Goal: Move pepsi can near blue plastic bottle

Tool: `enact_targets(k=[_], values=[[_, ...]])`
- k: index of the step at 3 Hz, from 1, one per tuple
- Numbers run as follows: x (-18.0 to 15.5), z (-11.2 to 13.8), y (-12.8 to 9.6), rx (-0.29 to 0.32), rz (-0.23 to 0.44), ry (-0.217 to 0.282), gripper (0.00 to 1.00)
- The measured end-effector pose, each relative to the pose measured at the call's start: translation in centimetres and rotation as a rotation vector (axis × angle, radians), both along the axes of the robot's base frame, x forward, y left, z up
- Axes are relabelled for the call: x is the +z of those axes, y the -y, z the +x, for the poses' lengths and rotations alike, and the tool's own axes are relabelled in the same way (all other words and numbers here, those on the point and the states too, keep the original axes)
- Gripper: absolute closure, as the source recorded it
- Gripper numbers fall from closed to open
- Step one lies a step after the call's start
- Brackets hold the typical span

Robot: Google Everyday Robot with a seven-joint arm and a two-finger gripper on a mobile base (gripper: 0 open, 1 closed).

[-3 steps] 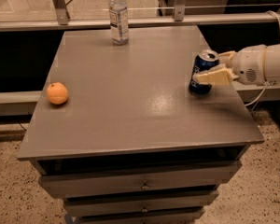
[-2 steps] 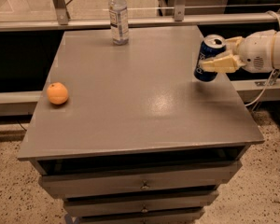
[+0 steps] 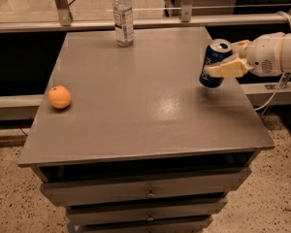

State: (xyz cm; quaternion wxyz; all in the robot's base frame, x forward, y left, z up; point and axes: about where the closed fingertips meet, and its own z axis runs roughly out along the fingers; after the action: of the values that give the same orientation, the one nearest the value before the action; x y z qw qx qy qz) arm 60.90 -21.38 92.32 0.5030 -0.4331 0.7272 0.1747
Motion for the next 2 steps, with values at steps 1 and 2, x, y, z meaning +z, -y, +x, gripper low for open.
enact_targets(k=[1,2], values=[[-0.2,3.2,-2.5,0.015,0.057,0.030,1.00],[-0.2,9.3,-6.9,0.041,0.149,0.076,1.00]])
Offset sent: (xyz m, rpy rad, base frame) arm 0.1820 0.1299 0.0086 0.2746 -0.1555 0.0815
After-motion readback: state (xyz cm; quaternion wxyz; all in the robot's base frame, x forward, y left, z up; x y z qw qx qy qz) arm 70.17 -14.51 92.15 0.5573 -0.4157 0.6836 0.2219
